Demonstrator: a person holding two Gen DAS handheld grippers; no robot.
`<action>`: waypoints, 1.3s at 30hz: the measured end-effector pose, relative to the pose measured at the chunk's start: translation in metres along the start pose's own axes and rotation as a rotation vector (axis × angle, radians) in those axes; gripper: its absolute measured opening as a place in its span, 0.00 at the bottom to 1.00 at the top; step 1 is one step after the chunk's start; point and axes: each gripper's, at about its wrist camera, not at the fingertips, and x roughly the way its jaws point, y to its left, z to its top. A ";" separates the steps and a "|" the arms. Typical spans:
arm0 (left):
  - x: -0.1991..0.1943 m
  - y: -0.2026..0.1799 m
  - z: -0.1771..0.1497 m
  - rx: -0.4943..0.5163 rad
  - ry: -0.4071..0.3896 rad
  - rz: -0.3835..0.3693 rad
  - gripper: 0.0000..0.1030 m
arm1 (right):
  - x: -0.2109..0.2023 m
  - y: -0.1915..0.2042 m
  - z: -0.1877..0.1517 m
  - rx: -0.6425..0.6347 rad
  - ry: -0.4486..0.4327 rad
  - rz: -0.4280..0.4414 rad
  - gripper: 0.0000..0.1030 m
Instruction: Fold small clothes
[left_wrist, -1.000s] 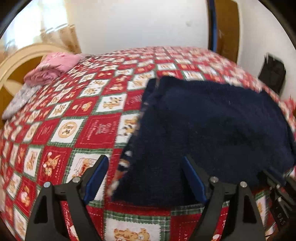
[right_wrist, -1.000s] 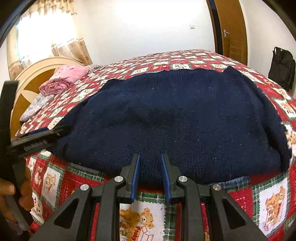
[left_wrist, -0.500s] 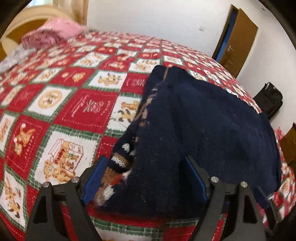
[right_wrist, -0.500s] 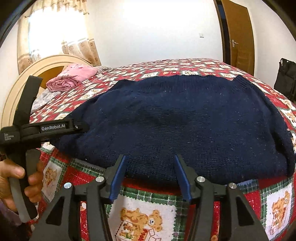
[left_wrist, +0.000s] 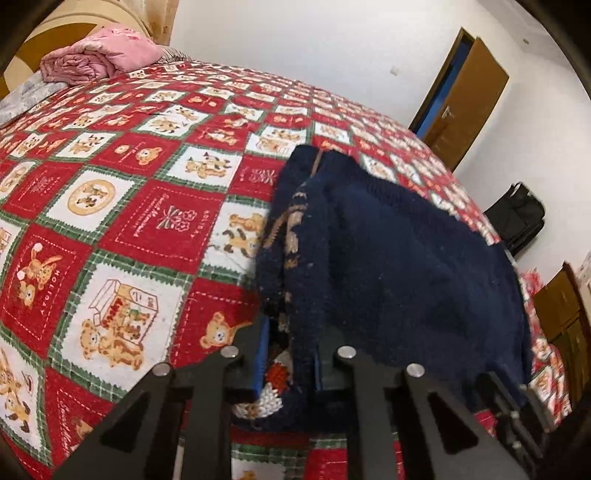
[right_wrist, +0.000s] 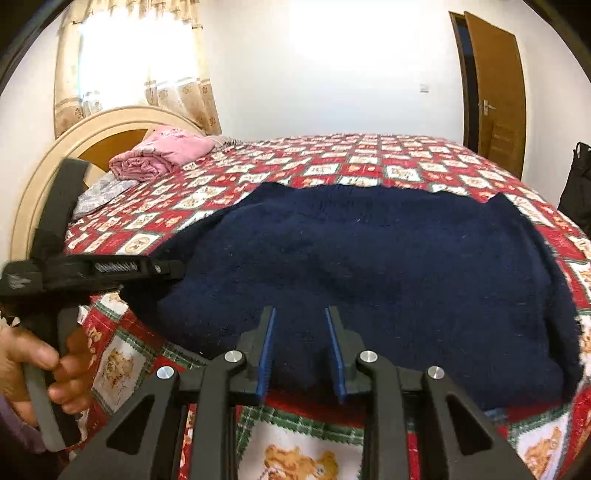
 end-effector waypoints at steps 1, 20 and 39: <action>-0.001 0.000 0.001 0.002 -0.004 -0.008 0.18 | 0.007 0.000 -0.002 0.004 0.024 0.008 0.27; 0.017 0.008 0.005 -0.061 0.025 -0.007 0.48 | 0.015 -0.009 -0.019 0.068 0.056 0.063 0.27; 0.009 0.010 0.008 -0.048 -0.001 -0.096 0.17 | 0.014 -0.031 0.036 0.212 0.093 0.198 0.39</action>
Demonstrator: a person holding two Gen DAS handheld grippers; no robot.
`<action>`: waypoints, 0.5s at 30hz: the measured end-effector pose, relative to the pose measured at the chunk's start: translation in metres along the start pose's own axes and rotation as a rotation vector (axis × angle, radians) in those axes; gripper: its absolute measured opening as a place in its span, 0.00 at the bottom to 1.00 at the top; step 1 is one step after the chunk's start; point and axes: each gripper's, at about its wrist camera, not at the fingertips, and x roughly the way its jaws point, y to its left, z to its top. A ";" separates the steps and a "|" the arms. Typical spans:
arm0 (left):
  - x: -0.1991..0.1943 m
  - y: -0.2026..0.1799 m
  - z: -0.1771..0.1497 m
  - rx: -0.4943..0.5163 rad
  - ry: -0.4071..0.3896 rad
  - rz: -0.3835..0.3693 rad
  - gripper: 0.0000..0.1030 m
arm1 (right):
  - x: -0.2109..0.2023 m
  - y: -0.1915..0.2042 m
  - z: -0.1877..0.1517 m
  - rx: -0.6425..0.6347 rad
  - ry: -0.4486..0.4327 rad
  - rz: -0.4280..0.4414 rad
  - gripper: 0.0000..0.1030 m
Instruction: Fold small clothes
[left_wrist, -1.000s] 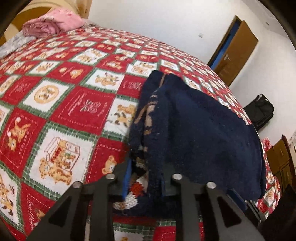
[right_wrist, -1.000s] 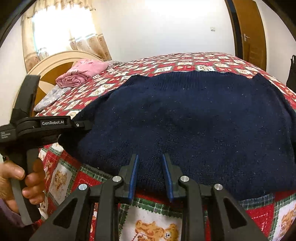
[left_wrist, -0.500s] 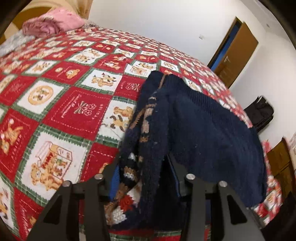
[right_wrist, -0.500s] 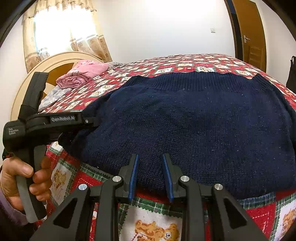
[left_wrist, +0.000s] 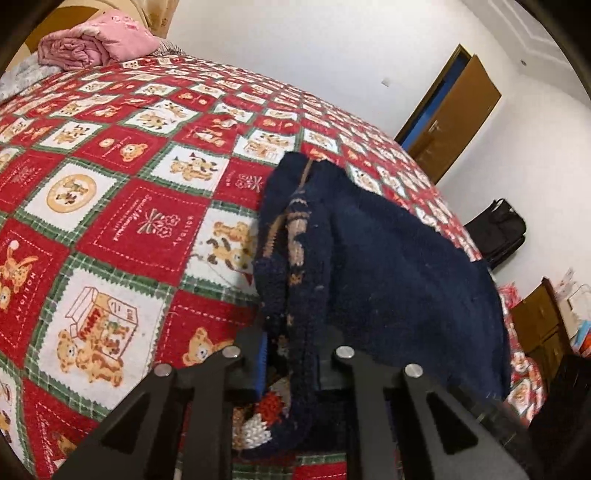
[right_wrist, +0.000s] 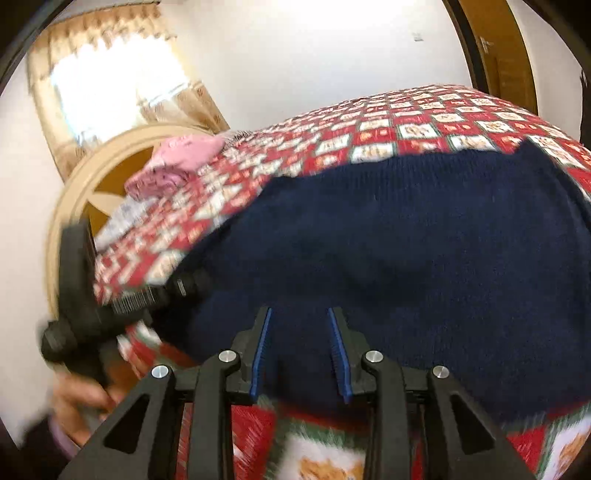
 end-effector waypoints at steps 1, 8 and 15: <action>0.001 0.000 0.000 -0.004 0.003 0.000 0.17 | 0.003 0.003 0.019 0.006 0.013 0.022 0.45; -0.004 0.000 -0.002 -0.046 -0.015 -0.030 0.17 | 0.069 0.057 0.108 -0.134 0.128 0.078 0.64; -0.017 -0.013 -0.005 -0.018 -0.075 -0.083 0.17 | 0.177 0.081 0.130 -0.147 0.443 0.012 0.64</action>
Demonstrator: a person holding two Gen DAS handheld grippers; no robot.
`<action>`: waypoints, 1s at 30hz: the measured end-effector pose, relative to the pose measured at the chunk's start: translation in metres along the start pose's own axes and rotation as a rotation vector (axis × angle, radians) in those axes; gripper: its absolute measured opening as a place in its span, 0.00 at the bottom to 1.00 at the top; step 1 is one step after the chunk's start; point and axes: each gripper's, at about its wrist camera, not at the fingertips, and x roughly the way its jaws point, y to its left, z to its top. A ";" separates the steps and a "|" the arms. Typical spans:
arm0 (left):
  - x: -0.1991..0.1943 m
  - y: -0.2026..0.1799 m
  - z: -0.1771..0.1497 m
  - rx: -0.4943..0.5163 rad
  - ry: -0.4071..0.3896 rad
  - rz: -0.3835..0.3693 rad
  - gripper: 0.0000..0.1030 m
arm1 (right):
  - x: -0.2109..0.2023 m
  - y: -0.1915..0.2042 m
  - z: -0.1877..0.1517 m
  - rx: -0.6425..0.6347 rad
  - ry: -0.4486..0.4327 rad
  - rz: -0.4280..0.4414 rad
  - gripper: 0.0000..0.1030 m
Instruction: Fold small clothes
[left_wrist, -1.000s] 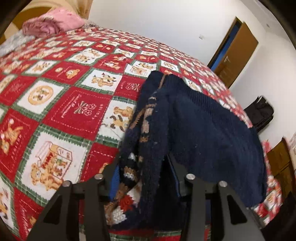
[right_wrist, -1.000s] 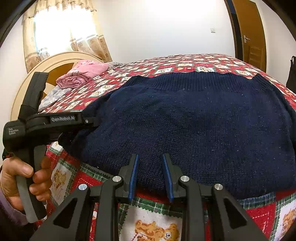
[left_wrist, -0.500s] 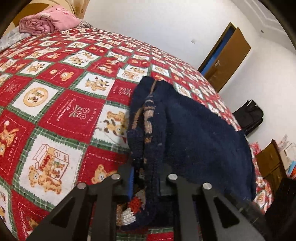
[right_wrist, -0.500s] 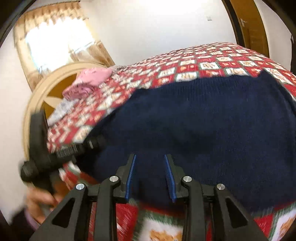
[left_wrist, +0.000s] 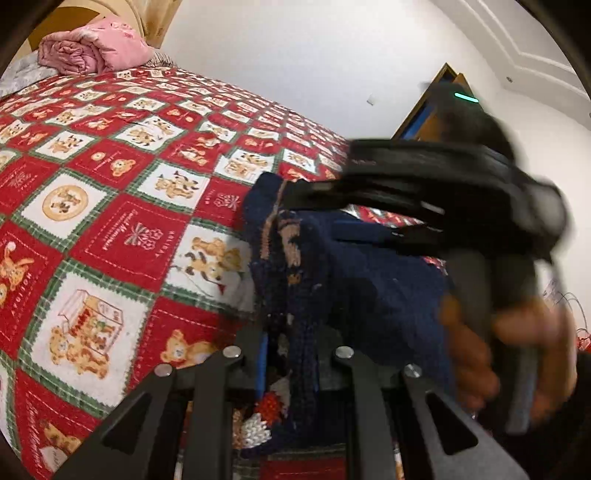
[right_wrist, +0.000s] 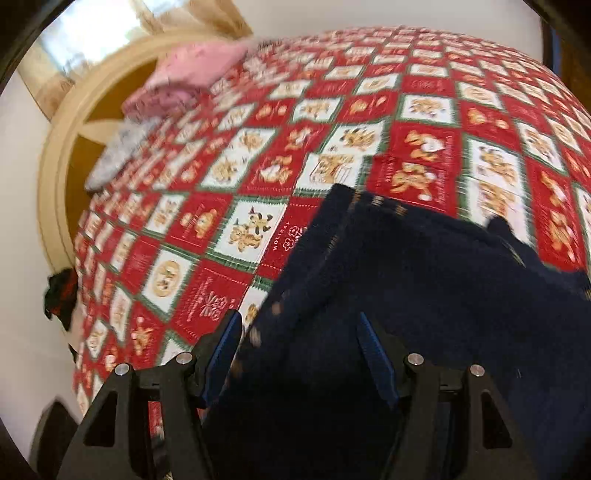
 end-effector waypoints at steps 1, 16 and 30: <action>0.001 0.000 -0.001 -0.006 0.001 -0.003 0.17 | 0.008 0.007 0.008 -0.024 0.016 -0.027 0.64; -0.005 0.011 -0.011 -0.072 -0.033 -0.035 0.17 | 0.077 0.058 -0.001 -0.403 0.183 -0.362 0.79; -0.017 -0.064 -0.008 0.128 -0.043 -0.085 0.17 | -0.060 -0.038 -0.006 -0.036 -0.119 0.004 0.19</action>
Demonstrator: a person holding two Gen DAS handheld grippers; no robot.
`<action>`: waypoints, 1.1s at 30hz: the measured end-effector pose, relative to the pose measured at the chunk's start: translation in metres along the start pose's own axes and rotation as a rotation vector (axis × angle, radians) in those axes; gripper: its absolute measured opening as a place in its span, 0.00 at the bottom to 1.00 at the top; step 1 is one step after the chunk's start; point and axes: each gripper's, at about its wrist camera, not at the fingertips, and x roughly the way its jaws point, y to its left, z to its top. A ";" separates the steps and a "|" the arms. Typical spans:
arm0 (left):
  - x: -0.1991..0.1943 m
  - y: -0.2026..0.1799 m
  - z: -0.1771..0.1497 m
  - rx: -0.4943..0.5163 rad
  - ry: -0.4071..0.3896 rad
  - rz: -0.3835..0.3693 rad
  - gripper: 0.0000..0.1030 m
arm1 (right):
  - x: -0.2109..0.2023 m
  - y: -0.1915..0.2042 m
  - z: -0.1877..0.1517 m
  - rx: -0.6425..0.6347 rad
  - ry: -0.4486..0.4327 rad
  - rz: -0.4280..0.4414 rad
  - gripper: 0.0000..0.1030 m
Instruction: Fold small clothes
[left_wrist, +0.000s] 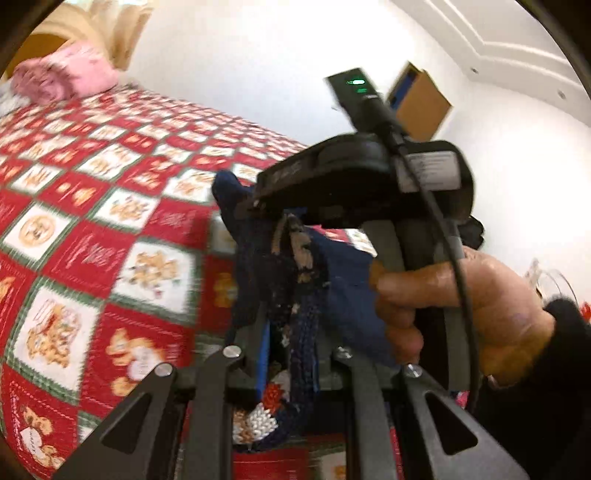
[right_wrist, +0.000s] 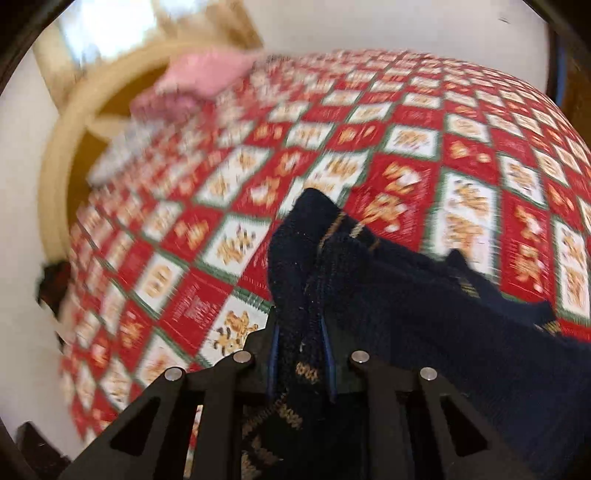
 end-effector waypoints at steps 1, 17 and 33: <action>0.001 -0.008 0.000 0.016 0.004 -0.010 0.17 | -0.015 -0.010 -0.003 0.028 -0.027 0.018 0.18; 0.072 -0.201 -0.049 0.383 0.169 -0.246 0.17 | -0.166 -0.219 -0.129 0.343 -0.258 -0.036 0.17; 0.079 -0.217 -0.087 0.494 0.327 -0.224 0.48 | -0.152 -0.268 -0.176 0.467 -0.287 -0.017 0.29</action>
